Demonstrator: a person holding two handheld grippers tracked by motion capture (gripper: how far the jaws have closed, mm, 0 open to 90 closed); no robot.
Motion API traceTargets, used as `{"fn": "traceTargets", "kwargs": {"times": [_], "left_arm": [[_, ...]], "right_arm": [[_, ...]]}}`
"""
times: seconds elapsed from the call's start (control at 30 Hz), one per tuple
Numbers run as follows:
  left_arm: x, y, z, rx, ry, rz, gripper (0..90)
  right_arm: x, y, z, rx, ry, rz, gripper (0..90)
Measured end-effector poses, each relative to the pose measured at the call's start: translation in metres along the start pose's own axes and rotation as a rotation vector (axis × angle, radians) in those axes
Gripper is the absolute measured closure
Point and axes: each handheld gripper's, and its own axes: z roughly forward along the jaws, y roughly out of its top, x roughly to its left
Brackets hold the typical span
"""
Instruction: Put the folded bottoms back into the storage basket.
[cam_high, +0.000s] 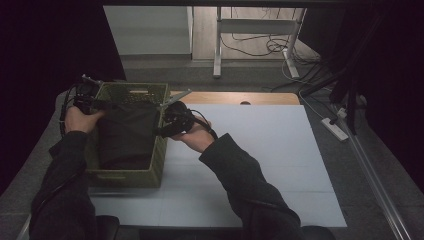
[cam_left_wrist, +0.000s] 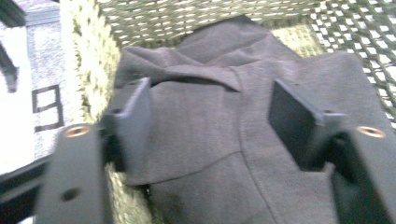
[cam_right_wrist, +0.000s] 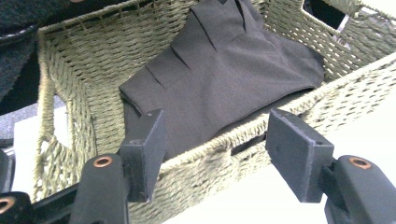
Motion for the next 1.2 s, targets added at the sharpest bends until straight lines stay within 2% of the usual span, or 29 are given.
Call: {"fn": "traceTargets", "kwargs": {"times": [0.07, 0.13, 0.23, 0.3, 0.4, 0.6, 0.7, 0.8, 0.97, 1.07, 1.2], "left_arm": [[-0.001, -0.001, 0.008, 0.049, 0.002, 0.016, 52.5], [0.0, -0.002, 0.02, 0.105, 0.04, 0.018, 61.9], [0.004, -0.003, 0.033, 0.136, 0.058, -0.02, 73.3], [0.006, -0.003, 0.041, 0.151, 0.069, -0.051, 77.1], [0.008, -0.004, 0.051, 0.181, 0.078, -0.062, 78.1], [0.005, -0.005, 0.069, 0.236, 0.119, -0.035, 78.8], [0.003, -0.004, 0.076, 0.251, 0.124, -0.037, 79.1], [0.005, -0.008, 0.08, 0.242, 0.117, -0.049, 79.4], [0.004, -0.009, 0.073, 0.217, 0.092, -0.069, 79.3], [0.002, -0.008, 0.065, 0.179, 0.036, -0.076, 74.6], [-0.004, -0.007, 0.052, 0.131, -0.001, -0.052, 65.8]], "right_arm": [[-0.001, 0.0, -0.005, -0.002, 0.002, 0.001, 38.1], [-0.002, 0.0, -0.01, -0.001, 0.002, -0.005, 38.1], [-0.004, -0.003, -0.015, 0.001, 0.004, -0.009, 37.9], [-0.005, -0.005, -0.018, 0.006, 0.005, -0.01, 37.4], [-0.009, -0.008, -0.021, 0.011, 0.005, -0.013, 36.8], [-0.014, -0.015, -0.025, 0.014, 0.004, -0.007, 36.0], [-0.017, -0.017, -0.028, 0.011, 0.005, -0.002, 35.8], [-0.018, -0.019, -0.031, 0.006, 0.008, 0.002, 35.6], [-0.022, -0.025, -0.034, 0.004, 0.012, 0.005, 35.5], [-0.026, -0.03, -0.035, 0.006, 0.03, 0.024, 35.7], [-0.031, -0.038, -0.036, 0.009, 0.039, 0.039, 35.7]]}}
